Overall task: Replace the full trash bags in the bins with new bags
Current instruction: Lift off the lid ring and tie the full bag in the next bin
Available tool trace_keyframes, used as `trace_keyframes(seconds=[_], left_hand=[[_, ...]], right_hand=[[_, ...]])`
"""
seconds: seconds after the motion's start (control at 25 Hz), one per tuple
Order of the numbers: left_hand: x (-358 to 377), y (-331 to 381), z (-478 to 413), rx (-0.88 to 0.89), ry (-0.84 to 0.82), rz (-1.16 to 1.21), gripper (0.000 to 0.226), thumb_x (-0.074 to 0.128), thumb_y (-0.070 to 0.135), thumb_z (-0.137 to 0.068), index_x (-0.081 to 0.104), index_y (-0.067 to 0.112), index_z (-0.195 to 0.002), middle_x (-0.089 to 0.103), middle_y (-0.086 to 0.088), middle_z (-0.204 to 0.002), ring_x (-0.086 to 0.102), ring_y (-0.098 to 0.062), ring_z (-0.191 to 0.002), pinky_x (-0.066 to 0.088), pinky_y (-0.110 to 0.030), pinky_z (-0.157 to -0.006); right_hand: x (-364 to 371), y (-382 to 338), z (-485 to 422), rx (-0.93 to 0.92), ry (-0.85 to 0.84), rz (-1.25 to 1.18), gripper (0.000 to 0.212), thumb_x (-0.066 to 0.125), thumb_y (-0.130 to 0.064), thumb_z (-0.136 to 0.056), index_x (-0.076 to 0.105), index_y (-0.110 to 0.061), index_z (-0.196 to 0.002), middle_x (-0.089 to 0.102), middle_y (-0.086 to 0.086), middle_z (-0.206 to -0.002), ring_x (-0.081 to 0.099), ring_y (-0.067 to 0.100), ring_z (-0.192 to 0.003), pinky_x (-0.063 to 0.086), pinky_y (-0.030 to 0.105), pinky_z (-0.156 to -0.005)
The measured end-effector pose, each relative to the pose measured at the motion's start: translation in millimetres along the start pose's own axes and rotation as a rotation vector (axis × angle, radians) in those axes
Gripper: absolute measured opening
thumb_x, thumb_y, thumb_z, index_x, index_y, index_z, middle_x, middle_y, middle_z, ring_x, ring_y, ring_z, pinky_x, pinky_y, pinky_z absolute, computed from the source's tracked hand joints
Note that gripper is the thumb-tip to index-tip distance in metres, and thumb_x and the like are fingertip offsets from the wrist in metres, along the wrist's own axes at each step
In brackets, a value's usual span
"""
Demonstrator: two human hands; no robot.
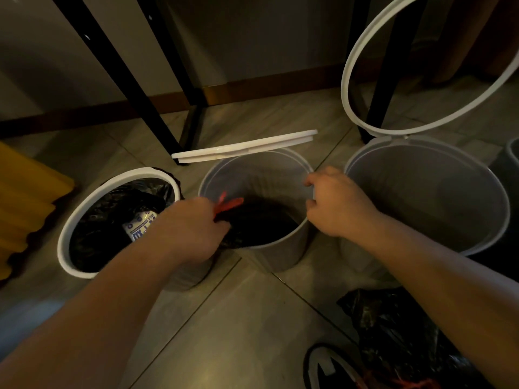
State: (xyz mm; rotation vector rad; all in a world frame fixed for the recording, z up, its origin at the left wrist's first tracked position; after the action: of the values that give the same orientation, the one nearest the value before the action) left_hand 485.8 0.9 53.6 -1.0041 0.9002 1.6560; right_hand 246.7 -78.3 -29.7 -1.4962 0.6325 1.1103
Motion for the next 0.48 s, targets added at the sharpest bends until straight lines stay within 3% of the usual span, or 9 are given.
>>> trace_keyframes(seconds=[0.12, 0.2, 0.32, 0.48], left_hand=[[-15.5, -8.5, 17.2, 0.035, 0.153, 0.554, 0.002, 0.070, 0.027, -0.098, 0.069, 0.027, -0.100, 0.076, -0.001, -0.076, 0.074, -0.017, -0.067, 0.057, -0.026, -0.055], [-21.1, -10.7, 33.7, 0.097, 0.144, 0.944, 0.021, 0.076, 0.015, -0.093, 0.070, 0.028, -0.108, 0.081, 0.008, -0.089, 0.079, -0.012, -0.080, 0.060, -0.020, -0.060], [-29.4, -16.0, 55.6, 0.211, 0.201, 1.186, 0.042, 0.084, 0.015, -0.081, 0.069, 0.025, -0.118, 0.081, 0.001, -0.103, 0.079, -0.016, -0.094, 0.062, -0.024, -0.073], [-53.3, -21.4, 81.5, 0.356, 0.339, 1.416, 0.045, 0.092, 0.014, -0.066, 0.074, 0.021, -0.107, 0.080, -0.011, -0.101, 0.079, -0.029, -0.094, 0.063, -0.031, -0.076]], right_hand=[[6.8, 2.3, 3.0, -0.014, 0.011, -0.075, 0.050, 0.071, -0.026, -0.093, 0.057, -0.019, -0.141, 0.050, 0.008, -0.141, 0.057, 0.028, -0.122, 0.049, 0.035, -0.096], [7.5, 4.8, 4.6, 0.012, 0.005, -0.168, 0.059, 0.074, -0.028, -0.091, 0.052, -0.022, -0.146, 0.049, 0.006, -0.145, 0.056, 0.026, -0.126, 0.045, 0.031, -0.094], [6.6, 7.8, 9.4, 0.098, 0.010, -0.343, 0.065, 0.077, -0.019, -0.089, 0.050, -0.025, -0.148, 0.052, 0.005, -0.143, 0.056, 0.026, -0.127, 0.049, 0.037, -0.100], [13.0, 5.0, 20.4, 0.219, 0.004, -0.533, 0.057, 0.073, -0.013, -0.094, 0.051, -0.031, -0.143, 0.066, 0.005, -0.129, 0.065, 0.023, -0.115, 0.055, 0.046, -0.101]])
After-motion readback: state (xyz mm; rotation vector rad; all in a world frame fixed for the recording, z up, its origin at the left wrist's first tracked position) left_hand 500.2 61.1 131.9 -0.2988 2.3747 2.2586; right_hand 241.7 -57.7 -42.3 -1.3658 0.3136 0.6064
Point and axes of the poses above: each hand's wrist, its own z-axis away from the middle knuckle, its own x-axis out of the palm, y = z × x, the point moved 1 cm from there along -z, towards the middle knuckle
